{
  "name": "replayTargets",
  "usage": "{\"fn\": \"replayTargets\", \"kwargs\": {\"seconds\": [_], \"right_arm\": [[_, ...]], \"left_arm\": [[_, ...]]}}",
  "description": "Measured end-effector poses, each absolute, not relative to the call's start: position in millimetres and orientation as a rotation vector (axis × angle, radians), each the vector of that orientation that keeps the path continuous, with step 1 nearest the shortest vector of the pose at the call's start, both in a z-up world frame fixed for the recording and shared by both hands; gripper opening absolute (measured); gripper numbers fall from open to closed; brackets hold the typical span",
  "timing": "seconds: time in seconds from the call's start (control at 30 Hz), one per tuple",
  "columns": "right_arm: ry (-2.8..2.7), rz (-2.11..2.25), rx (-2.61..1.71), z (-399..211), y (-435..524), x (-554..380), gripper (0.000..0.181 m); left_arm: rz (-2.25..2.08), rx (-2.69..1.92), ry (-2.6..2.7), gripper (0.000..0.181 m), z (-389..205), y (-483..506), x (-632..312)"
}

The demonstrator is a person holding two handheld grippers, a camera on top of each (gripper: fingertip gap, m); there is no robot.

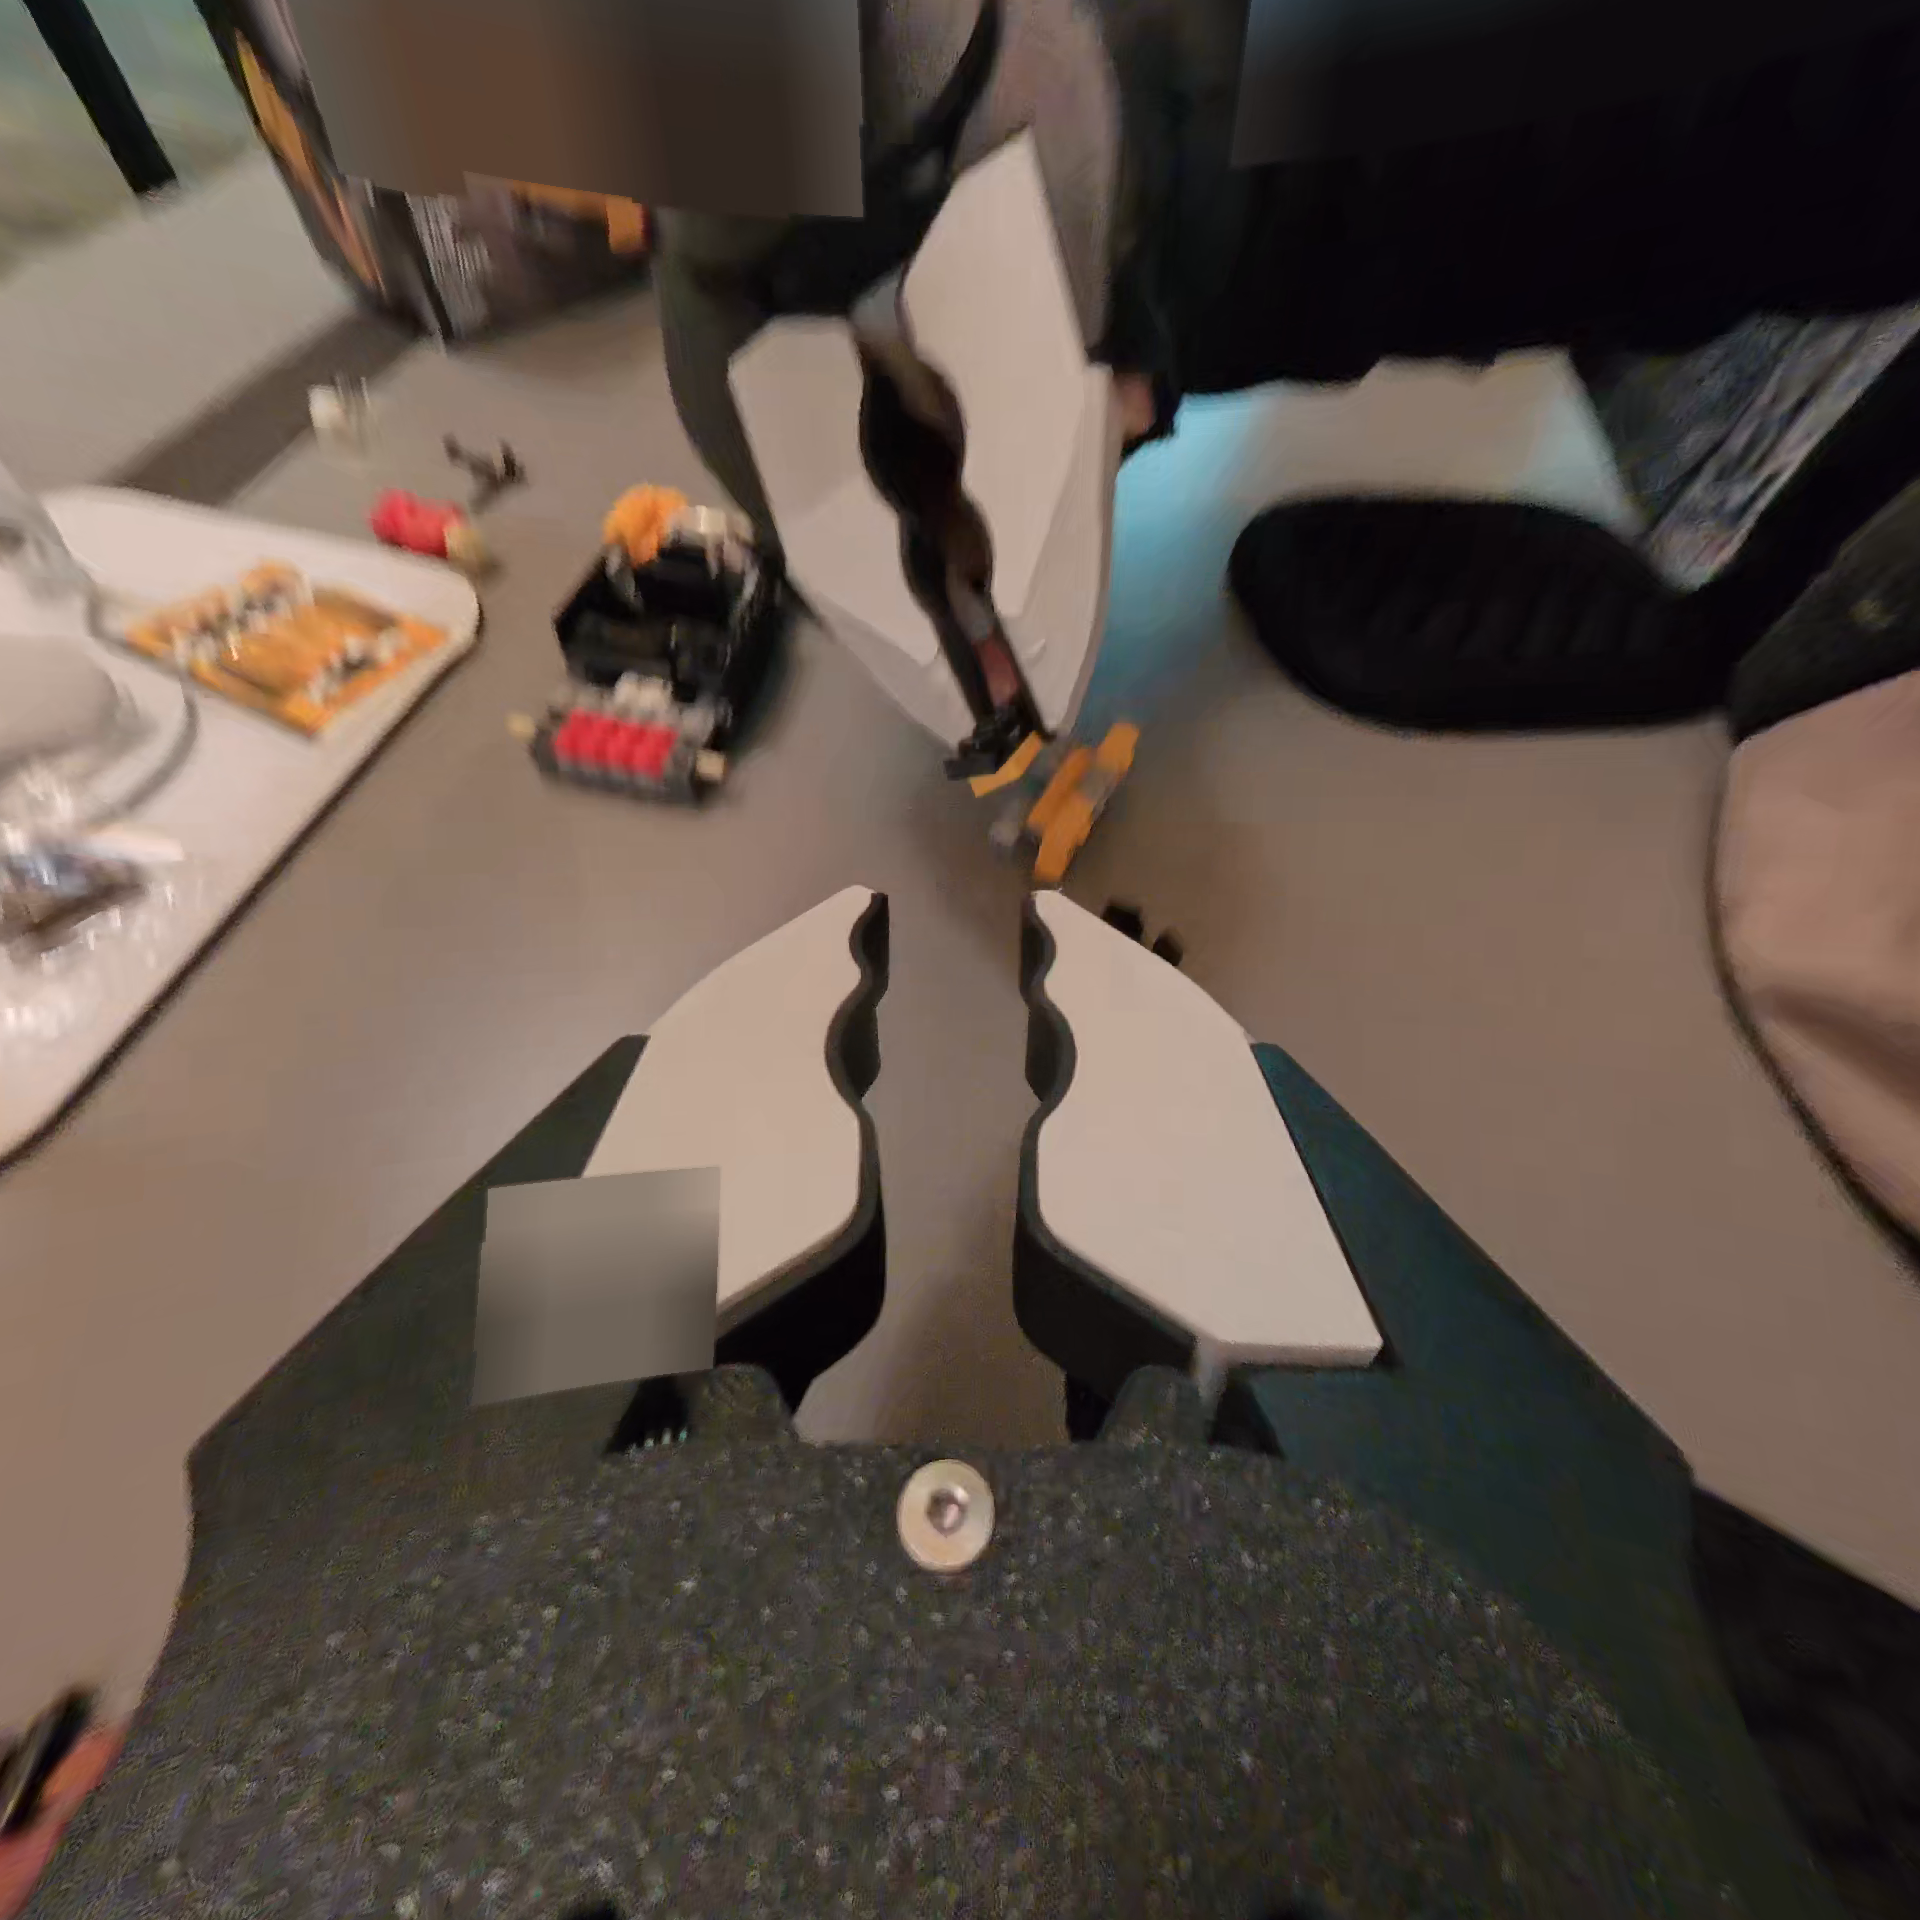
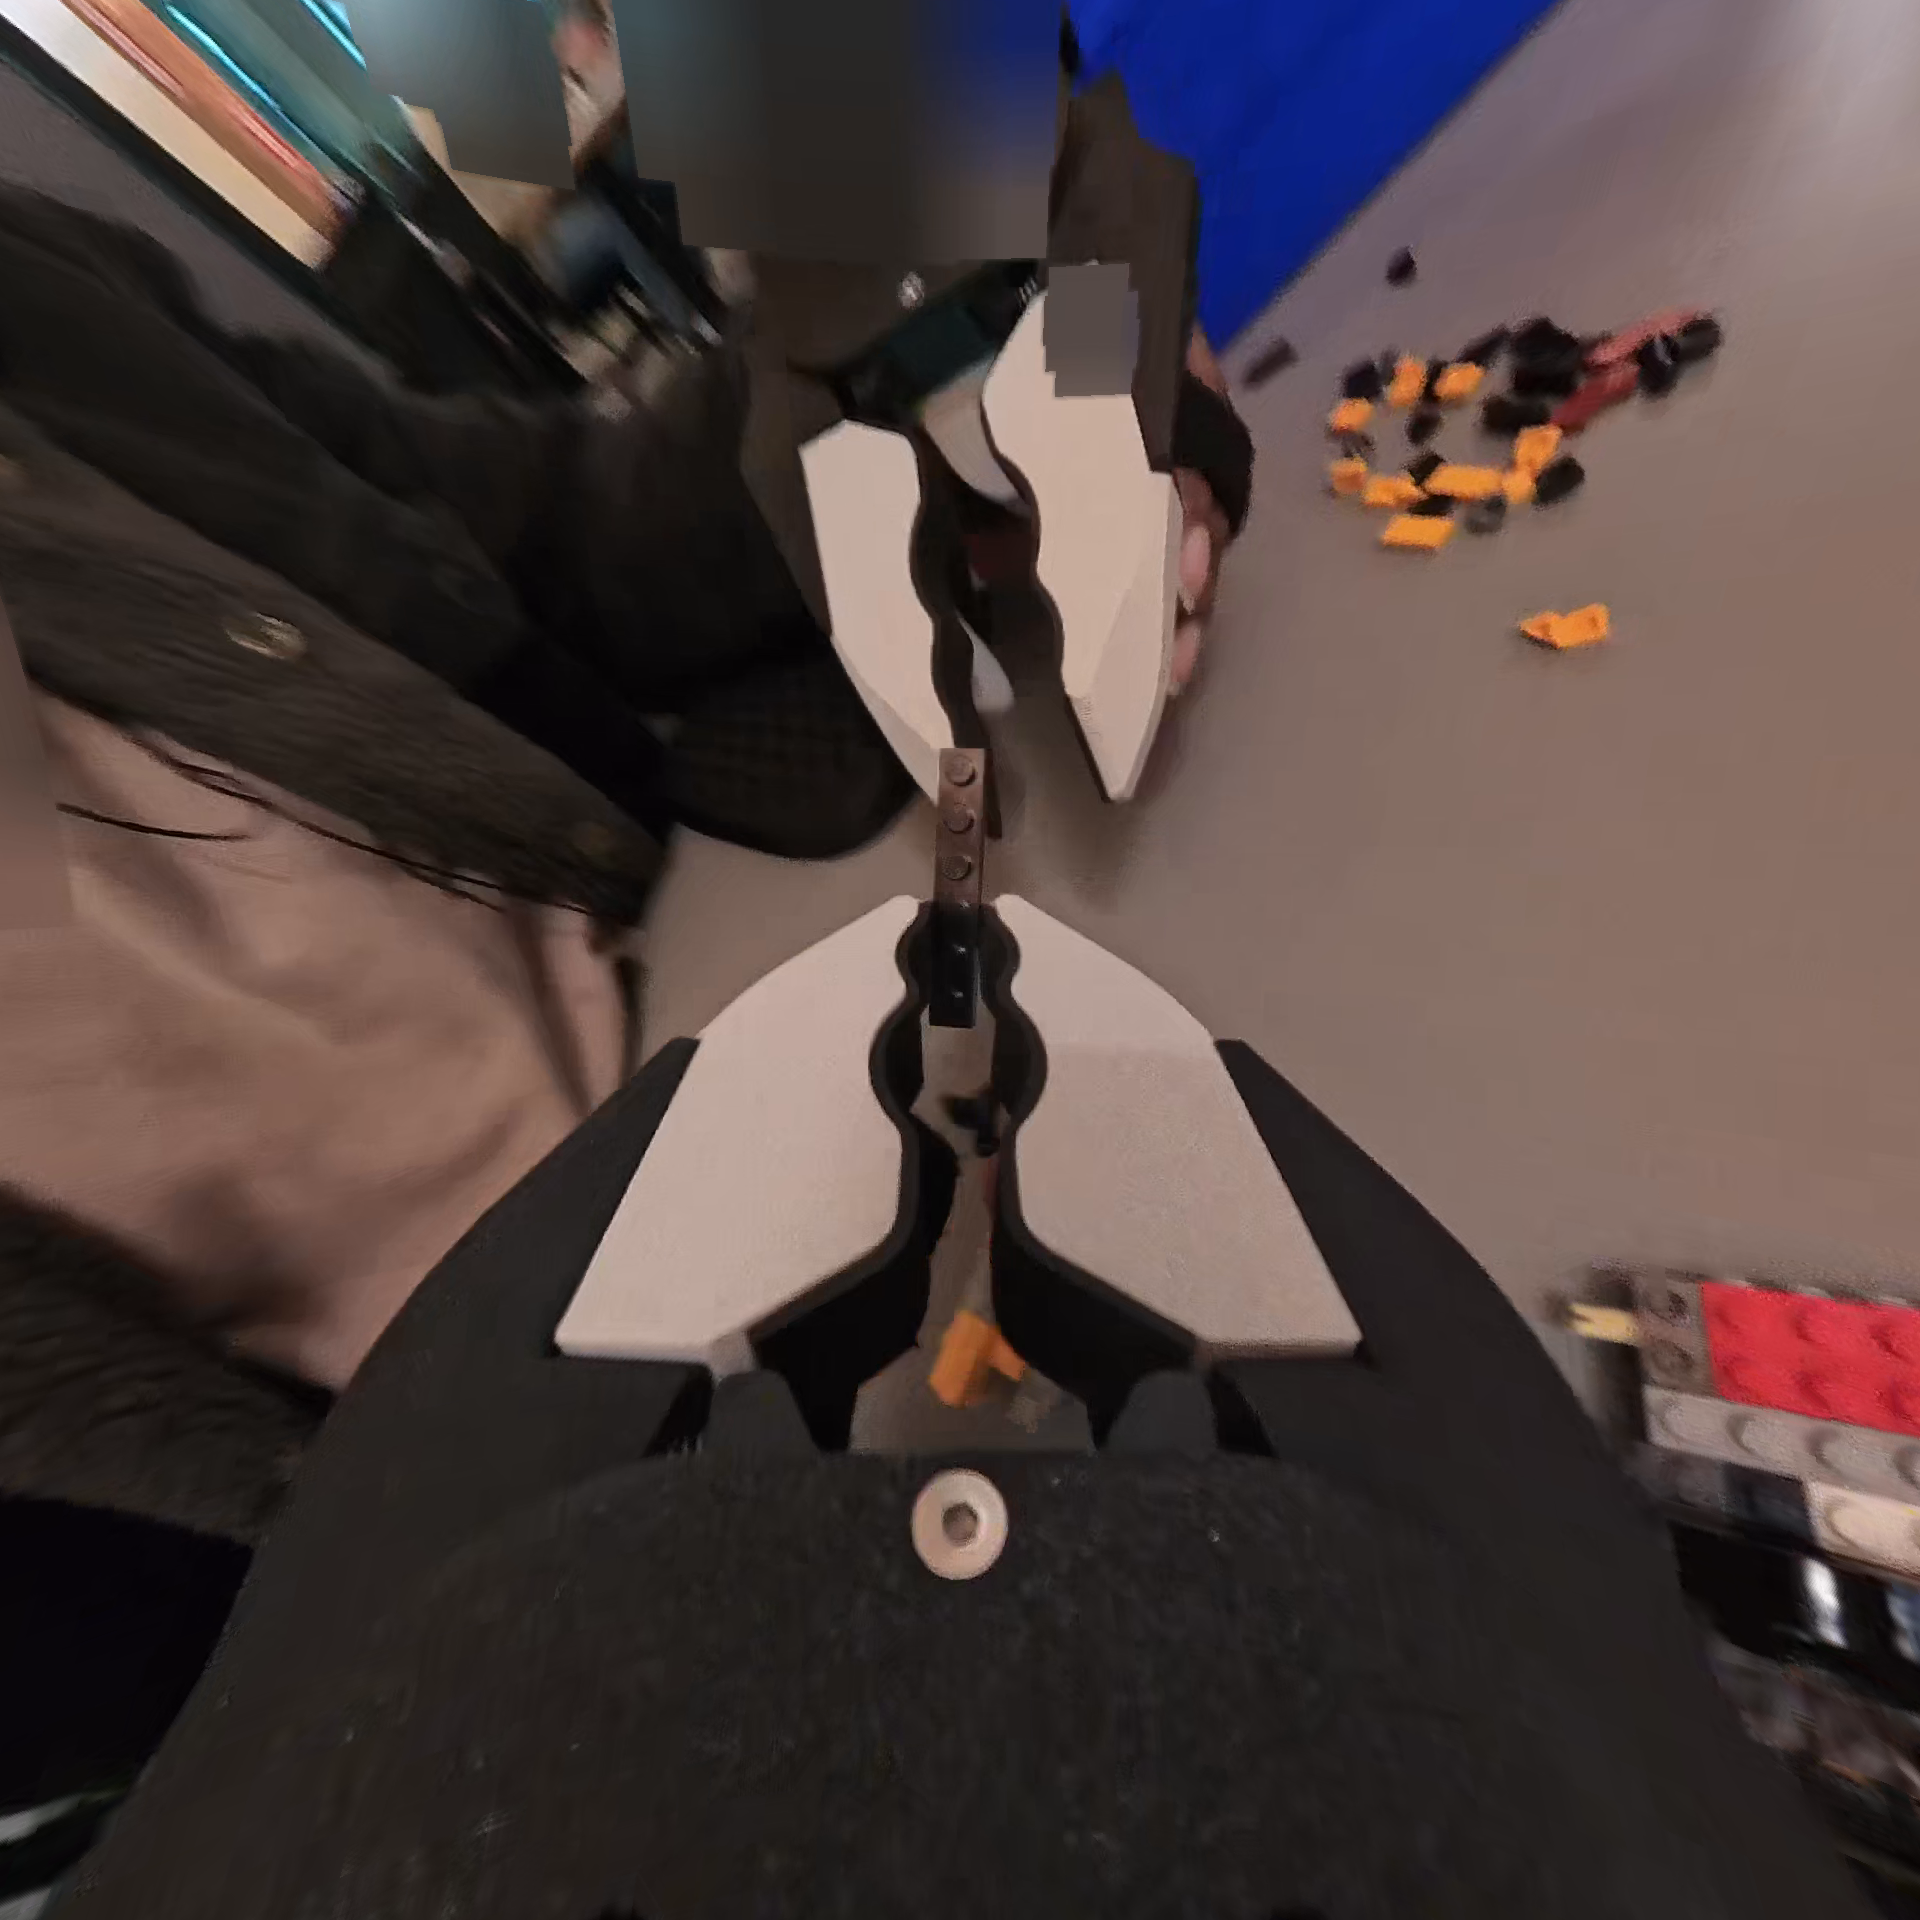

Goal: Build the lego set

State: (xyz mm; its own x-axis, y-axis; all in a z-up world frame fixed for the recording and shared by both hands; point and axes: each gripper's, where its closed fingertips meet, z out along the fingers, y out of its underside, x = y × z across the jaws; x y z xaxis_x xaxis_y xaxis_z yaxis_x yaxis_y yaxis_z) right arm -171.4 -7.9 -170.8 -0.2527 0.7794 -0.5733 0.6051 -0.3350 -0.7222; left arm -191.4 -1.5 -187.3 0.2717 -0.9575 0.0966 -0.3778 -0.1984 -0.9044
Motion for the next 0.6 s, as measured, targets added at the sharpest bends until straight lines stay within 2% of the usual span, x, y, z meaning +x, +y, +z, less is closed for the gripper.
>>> {"fn": "replayTargets", "kwargs": {"seconds": [0.2,0.6], "right_arm": [[-1.589,2.058,-1.628,-124.2,-27.9,-165.1,0.007],[-1.674,2.318,-1.484,-102.5,-61.3,-173.1,0.007]], "left_arm": [[-1.067,-1.406,1.08,0.026,-123.4,-14.6,-177.1],[-1.138,-1.174,1.159,0.019,-93.1,-49.4,-173.8]]}}
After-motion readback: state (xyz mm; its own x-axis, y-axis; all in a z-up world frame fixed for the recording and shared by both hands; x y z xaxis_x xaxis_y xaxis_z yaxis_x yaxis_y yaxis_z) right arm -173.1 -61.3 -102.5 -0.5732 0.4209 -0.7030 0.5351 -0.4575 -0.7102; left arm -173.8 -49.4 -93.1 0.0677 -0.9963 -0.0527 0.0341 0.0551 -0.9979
